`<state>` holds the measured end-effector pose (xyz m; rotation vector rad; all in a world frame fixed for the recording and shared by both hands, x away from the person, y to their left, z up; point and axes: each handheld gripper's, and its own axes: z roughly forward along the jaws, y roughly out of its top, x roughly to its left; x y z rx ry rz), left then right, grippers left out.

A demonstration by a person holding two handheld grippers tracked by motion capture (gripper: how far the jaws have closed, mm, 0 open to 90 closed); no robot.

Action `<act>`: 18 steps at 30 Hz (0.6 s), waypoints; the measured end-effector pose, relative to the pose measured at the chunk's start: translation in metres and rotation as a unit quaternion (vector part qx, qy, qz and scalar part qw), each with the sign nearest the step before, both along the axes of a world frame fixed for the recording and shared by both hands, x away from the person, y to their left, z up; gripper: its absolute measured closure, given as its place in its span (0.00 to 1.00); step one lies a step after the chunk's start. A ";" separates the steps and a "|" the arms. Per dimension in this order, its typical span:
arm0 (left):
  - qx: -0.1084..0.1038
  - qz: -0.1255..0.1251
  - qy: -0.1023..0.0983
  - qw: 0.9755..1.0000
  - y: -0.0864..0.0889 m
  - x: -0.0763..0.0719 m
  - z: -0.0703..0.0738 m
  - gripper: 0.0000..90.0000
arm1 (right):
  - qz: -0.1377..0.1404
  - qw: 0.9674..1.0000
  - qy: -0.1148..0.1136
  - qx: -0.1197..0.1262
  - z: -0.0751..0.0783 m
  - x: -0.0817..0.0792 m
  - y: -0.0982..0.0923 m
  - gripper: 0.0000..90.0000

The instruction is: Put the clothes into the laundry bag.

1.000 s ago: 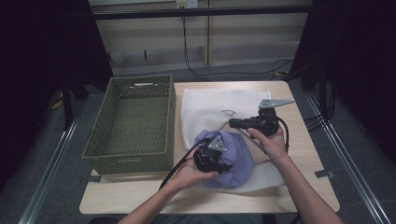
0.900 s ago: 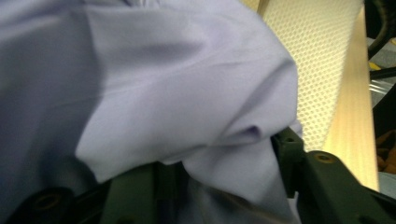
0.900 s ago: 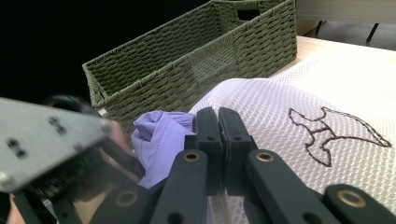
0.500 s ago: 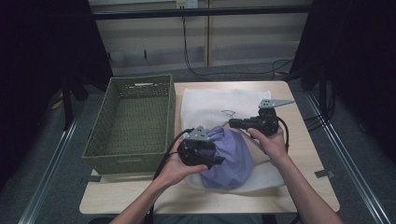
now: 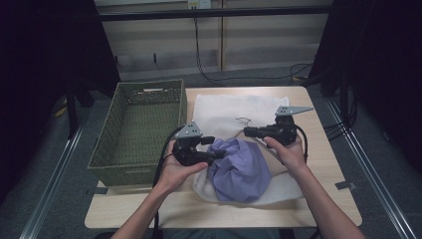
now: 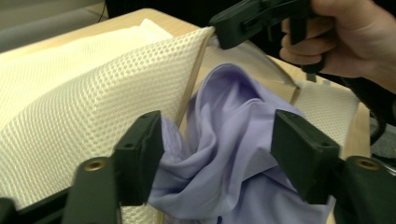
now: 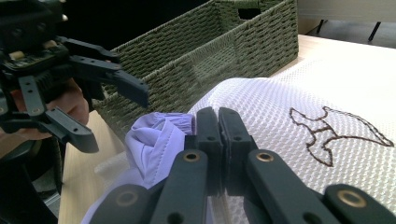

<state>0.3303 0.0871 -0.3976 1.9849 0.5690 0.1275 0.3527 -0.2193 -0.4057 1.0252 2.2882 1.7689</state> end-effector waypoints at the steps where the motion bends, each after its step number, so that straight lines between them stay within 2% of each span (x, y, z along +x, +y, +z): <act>1: 0.005 0.002 0.001 1.000 -0.001 0.000 -0.002 0.38 | 0.000 1.000 0.000 0.000 0.000 0.000 0.000 0.98; 6: 0.025 0.009 0.001 1.000 -0.006 0.001 -0.010 0.35 | 0.000 1.000 0.000 0.000 0.000 0.000 0.000 0.98; 7: 0.025 0.014 -0.007 1.000 -0.006 -0.001 -0.010 0.36 | -0.001 1.000 0.000 0.000 0.000 0.000 0.000 0.98; 8: 0.018 0.017 -0.007 1.000 -0.006 -0.001 -0.010 0.36 | -0.001 1.000 0.000 0.000 0.001 0.000 0.000 0.98; 11: 0.016 0.012 -0.004 1.000 -0.006 0.000 -0.009 0.35 | 0.000 1.000 -0.001 0.000 0.000 0.000 0.000 0.98; 13: 0.033 0.018 -0.008 0.999 -0.007 -0.001 -0.012 0.35 | 0.001 1.000 0.000 0.000 0.000 0.000 0.000 0.98; 18: 0.031 0.030 -0.005 0.999 -0.003 0.001 -0.013 0.32 | 0.000 1.000 -0.001 -0.002 0.001 -0.001 0.000 0.98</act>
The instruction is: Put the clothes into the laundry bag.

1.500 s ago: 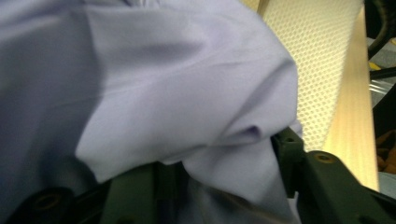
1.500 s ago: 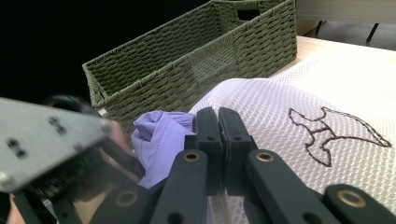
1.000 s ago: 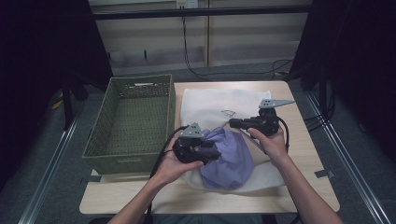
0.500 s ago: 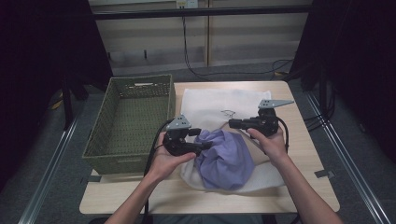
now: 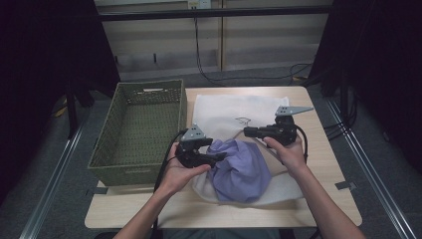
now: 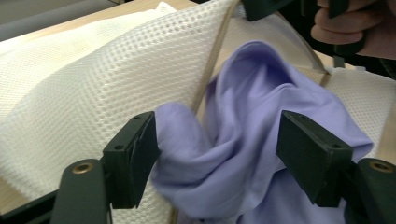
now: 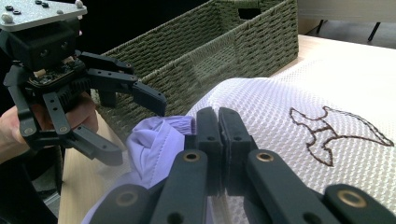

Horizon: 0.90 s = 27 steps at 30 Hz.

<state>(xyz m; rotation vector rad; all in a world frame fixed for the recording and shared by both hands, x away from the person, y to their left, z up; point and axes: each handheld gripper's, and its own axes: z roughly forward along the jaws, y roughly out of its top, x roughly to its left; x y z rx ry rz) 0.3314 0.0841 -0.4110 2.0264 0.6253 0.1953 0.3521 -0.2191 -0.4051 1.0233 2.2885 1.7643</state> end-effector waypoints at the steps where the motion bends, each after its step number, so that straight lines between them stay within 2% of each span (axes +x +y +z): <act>1: -0.002 0.002 0.002 1.000 0.001 0.000 0.000 0.31 | 0.000 1.000 0.000 0.000 0.000 0.000 0.000 0.98; 3: -0.001 0.010 0.006 1.000 0.003 0.002 -0.002 0.30 | 0.000 1.000 -0.001 -0.001 0.000 0.000 0.000 0.98; 5: -0.003 0.009 0.012 1.000 0.004 0.003 -0.003 0.30 | 0.001 1.000 -0.001 0.000 0.000 0.000 0.000 0.98; 6: 0.002 0.005 0.016 1.000 0.003 0.003 -0.005 0.33 | 0.001 1.000 -0.001 -0.001 0.000 0.000 0.000 0.98; 8: 0.006 -0.001 0.019 1.000 0.001 0.002 -0.006 0.43 | 0.000 1.000 0.000 0.000 0.000 0.000 0.000 0.98; 9: 0.018 -0.004 0.017 1.000 -0.004 -0.001 -0.007 0.51 | 0.001 1.000 0.000 0.000 0.000 0.000 0.000 0.98; 10: 0.019 -0.011 0.009 1.000 -0.006 -0.002 -0.007 0.57 | 0.000 1.000 0.000 -0.001 0.000 0.000 0.000 0.98; 11: 0.019 -0.011 0.009 1.000 -0.006 -0.002 -0.007 0.64 | 0.000 1.000 0.000 -0.001 0.001 0.000 0.000 0.98; 12: 0.020 -0.037 -0.003 0.999 -0.010 -0.004 -0.007 0.71 | 0.001 1.000 0.000 0.001 0.001 0.000 0.001 0.98; 14: 0.016 -0.044 0.000 0.999 -0.013 -0.005 -0.006 0.81 | 0.001 1.000 0.000 0.001 0.002 -0.001 0.001 0.98; 16: 0.012 -0.050 0.005 0.999 -0.014 -0.005 -0.006 0.86 | 0.001 1.000 0.000 0.001 0.002 -0.001 0.001 0.98; 20: 0.019 -0.064 0.005 0.998 -0.026 -0.007 -0.011 0.89 | 0.003 1.000 0.000 -0.001 0.001 -0.001 0.003 0.98; 26: 0.033 -0.054 0.012 0.998 -0.031 -0.005 -0.019 0.85 | 0.004 1.000 -0.001 -0.002 0.001 -0.001 0.003 0.98; 27: 0.041 -0.052 0.010 0.998 -0.032 -0.003 -0.023 0.83 | 0.004 1.000 -0.001 -0.002 0.001 -0.001 0.003 0.98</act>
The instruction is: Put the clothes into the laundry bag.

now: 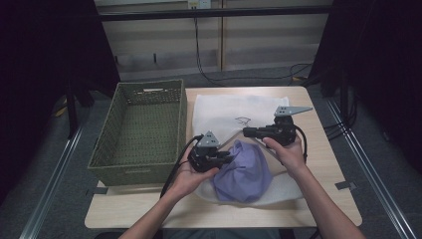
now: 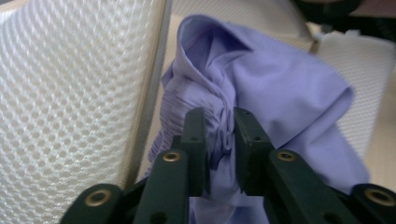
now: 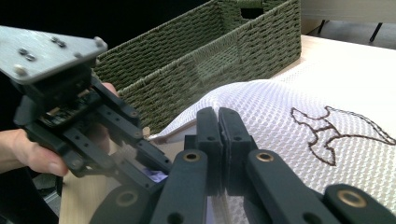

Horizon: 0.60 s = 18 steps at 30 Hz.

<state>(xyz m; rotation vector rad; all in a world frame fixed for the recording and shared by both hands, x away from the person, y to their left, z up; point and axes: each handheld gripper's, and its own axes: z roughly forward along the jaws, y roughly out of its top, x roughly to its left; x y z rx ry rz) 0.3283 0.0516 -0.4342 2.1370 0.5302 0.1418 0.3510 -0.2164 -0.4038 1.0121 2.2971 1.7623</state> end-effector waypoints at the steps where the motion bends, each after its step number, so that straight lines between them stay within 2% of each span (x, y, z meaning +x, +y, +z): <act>1: 0.002 0.001 -0.003 1.000 -0.001 0.000 -0.003 0.80 | 0.000 1.000 0.000 0.000 0.000 0.000 0.000 0.98; 2: 0.012 -0.001 -0.006 1.000 -0.003 0.001 -0.006 0.79 | 0.000 1.000 0.000 0.000 0.000 0.000 0.000 0.98; 4: 0.024 0.001 0.003 1.000 -0.005 0.004 -0.013 0.78 | 0.000 1.000 0.001 -0.001 -0.001 0.000 0.001 0.98; 7: 0.042 -0.006 0.004 0.999 -0.010 0.003 -0.019 0.78 | 0.001 1.000 0.002 -0.003 -0.001 0.000 0.002 0.98; 9: 0.040 -0.007 0.001 0.999 -0.012 0.002 -0.020 0.78 | 0.001 1.000 0.001 -0.003 0.000 0.000 0.001 0.98; 11: 0.051 -0.006 0.003 0.999 -0.013 0.002 -0.022 0.77 | 0.001 1.000 0.002 -0.002 -0.001 0.000 0.001 0.98; 14: 0.055 0.001 0.005 0.998 -0.012 0.003 -0.023 0.70 | 0.002 1.000 0.002 -0.004 -0.001 0.000 0.001 0.98; 17: 0.048 0.000 0.009 0.999 -0.010 0.003 -0.020 0.64 | 0.003 1.000 0.000 -0.004 -0.002 0.000 0.001 0.98; 18: 0.048 0.002 0.000 0.999 -0.006 0.001 -0.014 0.62 | 0.002 1.000 0.002 -0.004 -0.001 0.000 0.001 0.98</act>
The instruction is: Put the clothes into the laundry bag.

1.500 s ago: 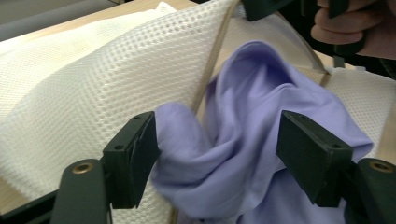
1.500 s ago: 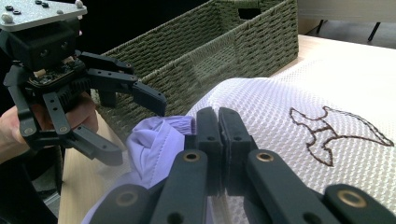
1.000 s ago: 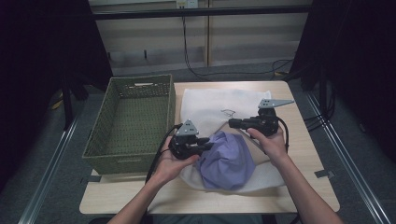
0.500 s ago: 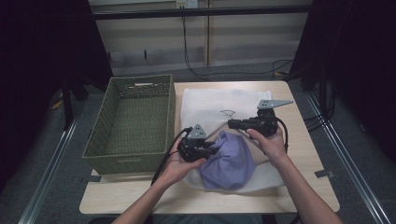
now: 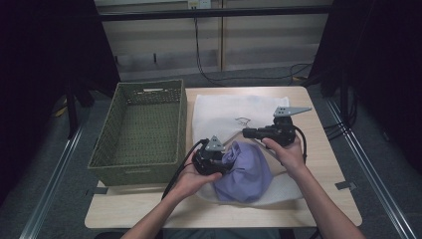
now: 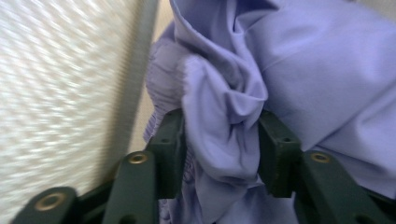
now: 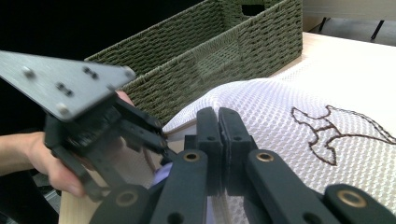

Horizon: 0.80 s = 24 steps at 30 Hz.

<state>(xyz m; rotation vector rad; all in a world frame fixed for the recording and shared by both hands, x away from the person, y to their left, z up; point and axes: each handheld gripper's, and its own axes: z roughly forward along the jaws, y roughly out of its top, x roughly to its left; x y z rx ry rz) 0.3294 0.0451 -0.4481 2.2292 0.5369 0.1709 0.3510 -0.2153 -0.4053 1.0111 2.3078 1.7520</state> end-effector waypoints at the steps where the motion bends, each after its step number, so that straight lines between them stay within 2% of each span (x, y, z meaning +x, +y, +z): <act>1: -0.007 0.006 -0.001 1.000 0.002 -0.001 0.004 0.59 | -0.001 1.000 -0.001 0.000 0.000 0.000 -0.001 0.98; 2: -0.020 0.007 0.000 1.000 0.005 -0.003 0.008 0.57 | -0.001 1.000 0.001 0.002 0.000 0.000 -0.001 0.98; 3: -0.020 0.007 0.000 1.000 0.005 -0.003 0.008 0.56 | -0.001 1.000 0.001 0.002 0.000 0.000 -0.001 0.98; 4: -0.030 0.006 -0.001 1.000 0.008 -0.004 0.013 0.56 | -0.003 1.000 0.001 0.004 0.000 0.000 -0.003 0.98; 7: -0.056 0.003 -0.012 0.998 0.015 -0.009 0.026 0.53 | -0.002 1.000 0.000 0.002 0.000 0.000 -0.002 0.98; 9: -0.065 -0.007 -0.011 0.998 0.016 -0.012 0.030 0.52 | -0.001 1.000 0.000 0.002 0.000 0.000 -0.002 0.98; 12: -0.077 -0.037 0.002 0.996 0.016 -0.017 0.033 0.56 | -0.001 1.000 0.000 0.002 0.000 0.000 -0.001 0.98; 13: -0.077 -0.037 0.002 0.996 0.016 -0.017 0.033 0.56 | -0.001 1.000 0.000 0.002 0.000 0.000 -0.001 0.98; 15: -0.076 -0.057 0.004 0.995 0.013 -0.024 0.032 0.55 | -0.002 1.000 0.001 0.003 0.000 0.000 -0.002 0.98; 17: -0.074 -0.059 0.007 0.995 0.013 -0.026 0.032 0.54 | -0.002 1.000 0.002 0.004 0.000 -0.001 -0.002 0.98; 20: -0.071 -0.068 0.022 0.995 0.012 -0.037 0.023 0.52 | -0.002 1.000 0.004 0.004 -0.001 -0.001 -0.002 0.98; 22: -0.055 -0.075 0.018 0.996 0.011 -0.045 0.017 0.53 | -0.001 1.000 0.004 0.002 -0.003 0.000 -0.001 0.98; 23: -0.055 -0.075 0.018 0.996 0.011 -0.045 0.017 0.52 | -0.002 1.000 0.005 0.002 -0.003 0.000 -0.001 0.98; 24: -0.042 -0.079 0.015 0.996 0.010 -0.049 0.013 0.52 | -0.002 1.000 0.005 0.002 -0.003 0.000 -0.001 0.98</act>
